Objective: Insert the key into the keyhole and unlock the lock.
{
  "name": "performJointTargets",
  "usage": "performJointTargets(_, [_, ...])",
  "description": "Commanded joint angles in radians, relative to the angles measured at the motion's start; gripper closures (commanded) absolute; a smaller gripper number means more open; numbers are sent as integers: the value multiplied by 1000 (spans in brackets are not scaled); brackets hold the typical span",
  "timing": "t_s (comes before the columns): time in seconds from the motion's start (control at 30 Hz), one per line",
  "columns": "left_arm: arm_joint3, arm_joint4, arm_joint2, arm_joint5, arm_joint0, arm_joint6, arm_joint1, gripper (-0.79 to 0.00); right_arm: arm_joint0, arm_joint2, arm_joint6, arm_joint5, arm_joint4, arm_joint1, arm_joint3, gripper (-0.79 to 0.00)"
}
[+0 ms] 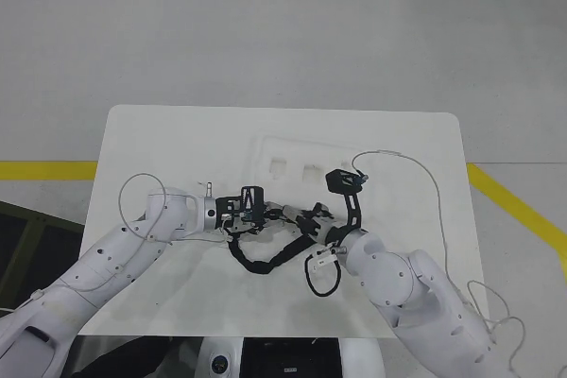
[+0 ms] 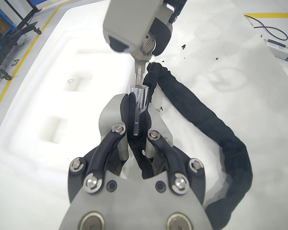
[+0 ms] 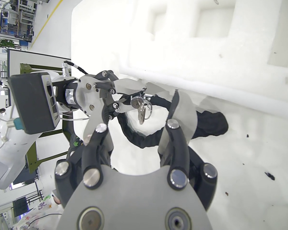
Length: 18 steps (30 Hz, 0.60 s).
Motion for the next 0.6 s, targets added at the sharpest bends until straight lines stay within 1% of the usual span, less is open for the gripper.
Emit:
performJointTargets(0.0, [0, 0, 0, 0, 0, 0, 0, 0, -16, 17, 4, -4, -4, 3, -17, -456])
performJointTargets(0.03, [0, 0, 0, 0, 0, 0, 0, 0, -23, 24, 7, -8, -6, 5, -24, -372])
performJointTargets(0.07, [0, 0, 0, 0, 0, 0, 0, 0, -29, 32, 8, -12, -7, 6, -29, -332])
performJointTargets(0.13, [0, 0, 0, 0, 0, 0, 0, 0, -37, 43, 7, -20, -11, 7, -34, -299])
performJointTargets(0.2, [0, 0, 0, 0, 0, 0, 0, 0, -37, 46, 8, -29, -20, 8, -31, -243])
performJointTargets(0.23, [0, 0, 0, 0, 0, 0, 0, 0, -35, 45, 11, -32, -23, 7, -28, -203])
performJointTargets(0.33, [0, 0, 0, 0, 0, 0, 0, 0, -26, 43, 14, -33, -32, 5, -20, -135])
performJointTargets(0.43, [0, 0, 0, 0, 0, 0, 0, 0, -23, 40, 15, -32, -40, 3, -18, -105])
performJointTargets(0.47, [0, 0, 0, 0, 0, 0, 0, 0, -22, 40, 15, -32, -41, 3, -18, -65])
performJointTargets(0.53, [0, 0, 0, 0, 0, 0, 0, 0, -22, 39, 16, -31, -46, 2, -18, -46])
performJointTargets(0.57, [0, 0, 0, 0, 0, 0, 0, 0, -22, 39, 16, -30, -47, 1, -18, -15])
